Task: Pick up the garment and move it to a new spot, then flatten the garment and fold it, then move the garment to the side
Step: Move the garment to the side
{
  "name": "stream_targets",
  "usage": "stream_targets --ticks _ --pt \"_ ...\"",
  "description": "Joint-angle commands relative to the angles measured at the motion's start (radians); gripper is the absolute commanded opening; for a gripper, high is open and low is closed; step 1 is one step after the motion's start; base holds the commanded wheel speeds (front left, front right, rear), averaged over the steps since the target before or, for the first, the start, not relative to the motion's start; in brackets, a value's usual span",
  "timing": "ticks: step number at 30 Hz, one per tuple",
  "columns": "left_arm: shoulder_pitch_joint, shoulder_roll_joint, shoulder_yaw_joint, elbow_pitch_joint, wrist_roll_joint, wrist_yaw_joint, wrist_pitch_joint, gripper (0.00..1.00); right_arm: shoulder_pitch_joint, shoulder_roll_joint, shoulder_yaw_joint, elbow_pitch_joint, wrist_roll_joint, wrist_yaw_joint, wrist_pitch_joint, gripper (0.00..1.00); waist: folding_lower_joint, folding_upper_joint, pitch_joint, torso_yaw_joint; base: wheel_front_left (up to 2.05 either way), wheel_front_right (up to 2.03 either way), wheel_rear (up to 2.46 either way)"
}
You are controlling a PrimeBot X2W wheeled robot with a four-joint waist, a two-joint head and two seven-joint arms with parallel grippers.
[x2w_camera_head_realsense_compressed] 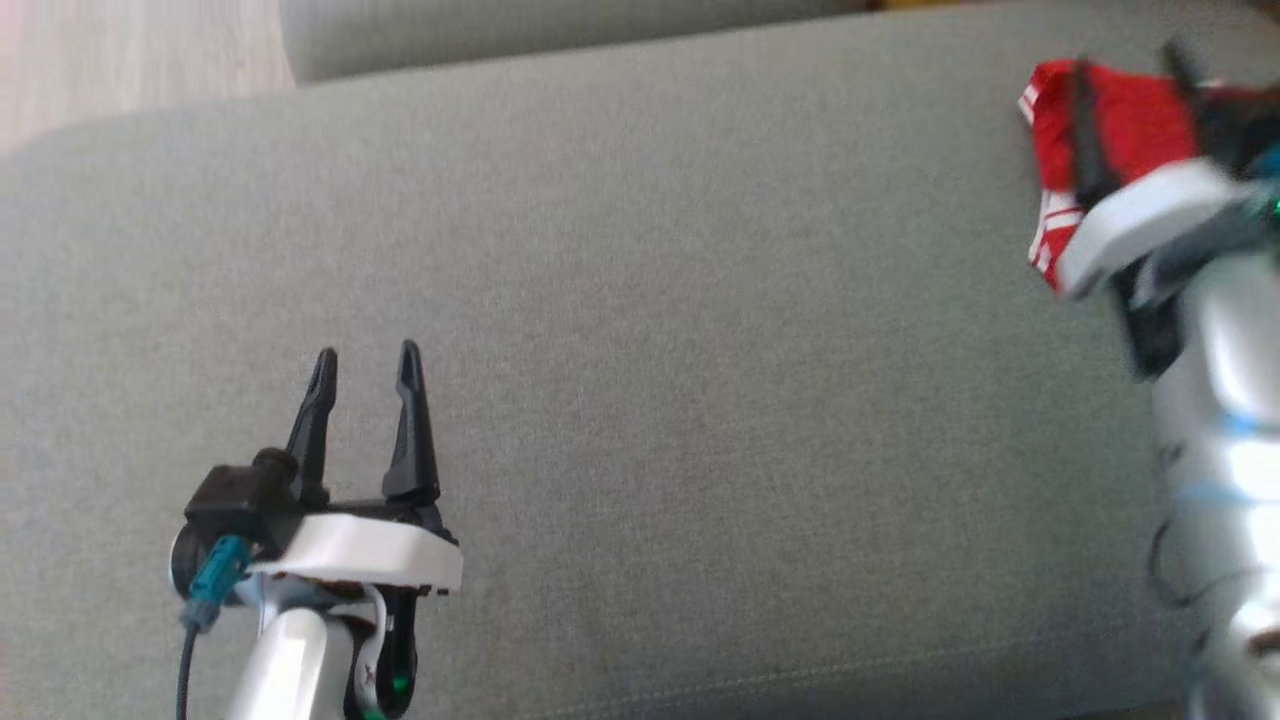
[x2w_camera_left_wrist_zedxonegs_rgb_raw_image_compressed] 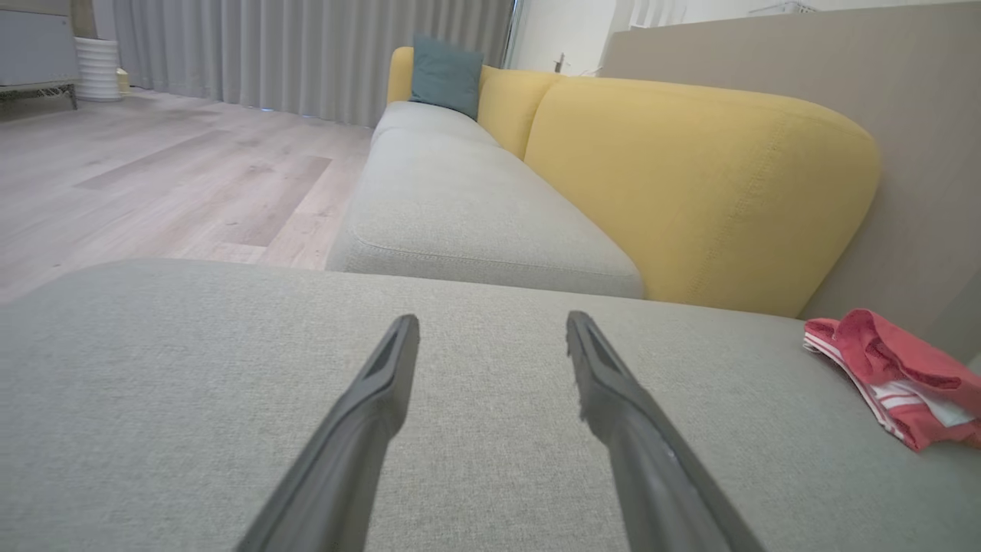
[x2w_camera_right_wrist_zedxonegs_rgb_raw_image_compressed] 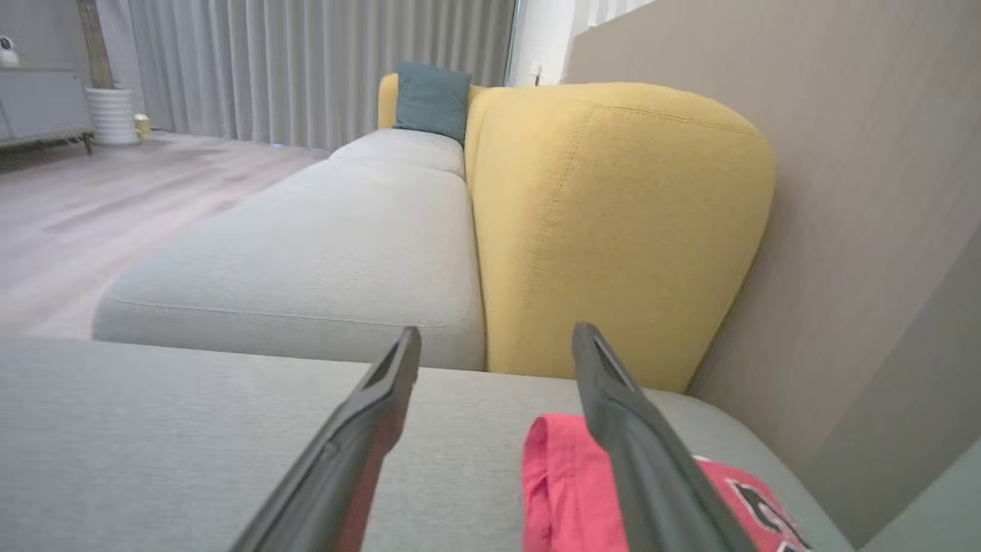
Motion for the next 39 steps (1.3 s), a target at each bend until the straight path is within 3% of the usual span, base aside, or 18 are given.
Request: stream_targets --ticks 1,12,17,22,31,39 --pt "-0.007 -0.001 0.036 -0.025 -0.009 0.009 -0.009 1.0 0.019 0.026 0.029 -0.055 0.025 -0.001 -0.021 1.0 0.0 0.0 -0.044 -0.005 0.0 0.0 0.0" --pt "0.102 -0.001 0.055 -0.01 -0.039 0.035 -0.009 1.0 0.356 0.147 0.029 -0.333 0.077 -0.001 -0.061 1.0 0.0 0.0 -0.142 0.018 0.0 0.0 0.0" --pt "0.141 -0.001 0.065 -0.003 -0.022 0.036 -0.009 1.0 0.519 0.163 0.002 -0.481 0.067 -0.001 -0.041 1.0 0.0 0.0 -0.16 0.047 0.0 0.0 0.0" --pt "0.175 -0.001 0.067 -0.01 -0.004 0.035 -0.009 1.0 0.641 0.164 0.023 -0.591 0.13 -0.001 -0.006 1.0 0.0 0.0 -0.17 0.069 0.0 0.0 0.0" --pt "0.202 -0.001 0.064 -0.012 0.007 0.032 -0.009 1.0 0.785 0.164 0.047 -0.675 0.194 -0.001 0.023 1.0 0.0 0.0 -0.185 0.081 0.0 0.0 0.0" --pt "0.213 -0.001 0.065 -0.01 0.022 0.025 -0.009 1.0 0.823 0.164 0.045 -0.689 0.199 -0.001 0.034 1.0 0.0 0.0 -0.191 0.076 0.0 0.0 0.0"
